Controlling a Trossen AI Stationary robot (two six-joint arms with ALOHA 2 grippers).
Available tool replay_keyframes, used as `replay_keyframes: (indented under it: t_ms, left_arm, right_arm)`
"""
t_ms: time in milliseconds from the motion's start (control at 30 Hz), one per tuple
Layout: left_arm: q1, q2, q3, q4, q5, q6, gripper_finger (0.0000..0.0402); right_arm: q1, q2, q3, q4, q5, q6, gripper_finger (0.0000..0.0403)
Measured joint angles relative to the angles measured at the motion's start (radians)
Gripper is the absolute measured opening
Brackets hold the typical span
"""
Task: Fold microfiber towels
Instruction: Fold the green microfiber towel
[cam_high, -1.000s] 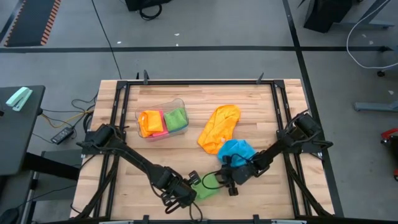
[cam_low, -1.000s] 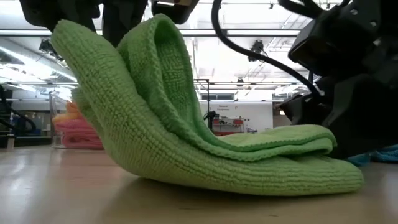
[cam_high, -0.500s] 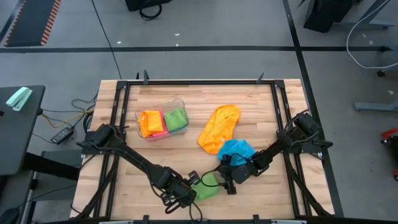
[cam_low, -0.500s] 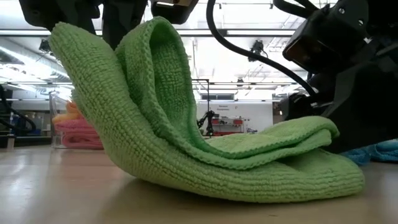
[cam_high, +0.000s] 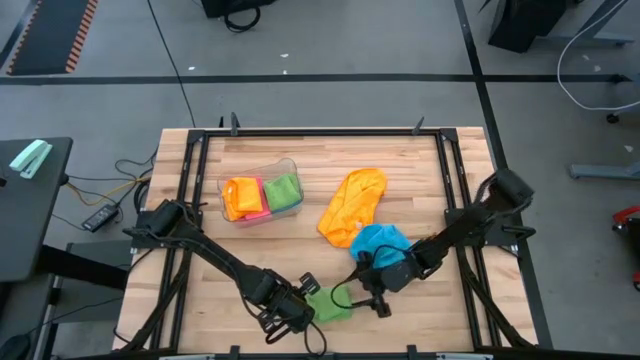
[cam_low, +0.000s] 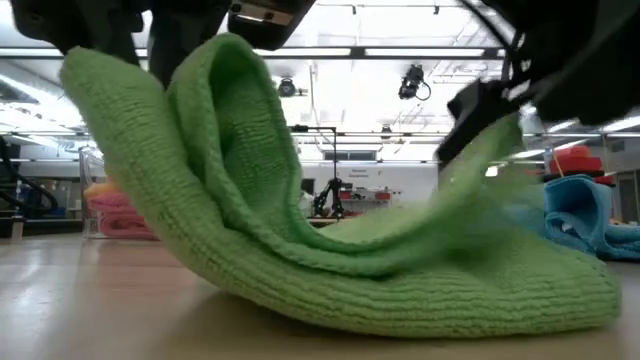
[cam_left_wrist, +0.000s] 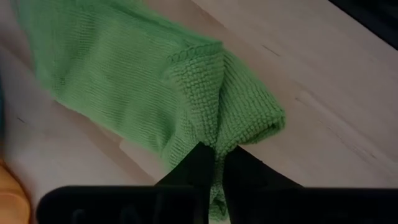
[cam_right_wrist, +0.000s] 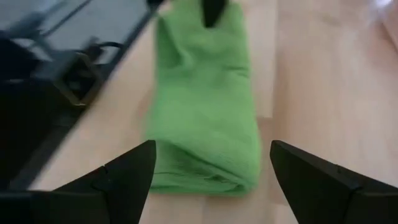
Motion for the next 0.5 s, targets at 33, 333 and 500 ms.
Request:
replay_keyframes:
  t_ms: [33, 333, 500]
  left_arm:
    - [-0.003, 0.000, 0.000, -0.003, 0.000, -0.011, 0.0037]
    - [-0.026, 0.001, 0.000, -0.013, 0.000, -0.020, 0.0016]
    - [-0.025, 0.001, 0.000, -0.013, 0.000, -0.028, 0.0034]
  right_arm:
    - [-0.001, -0.037, 0.000, -0.022, -0.043, 0.001, 0.0326]
    - [0.036, -0.315, 0.000, -0.228, -0.238, -0.006, 0.0326]
    - [0.046, -0.361, 0.000, -0.282, -0.187, -0.013, 0.0326]
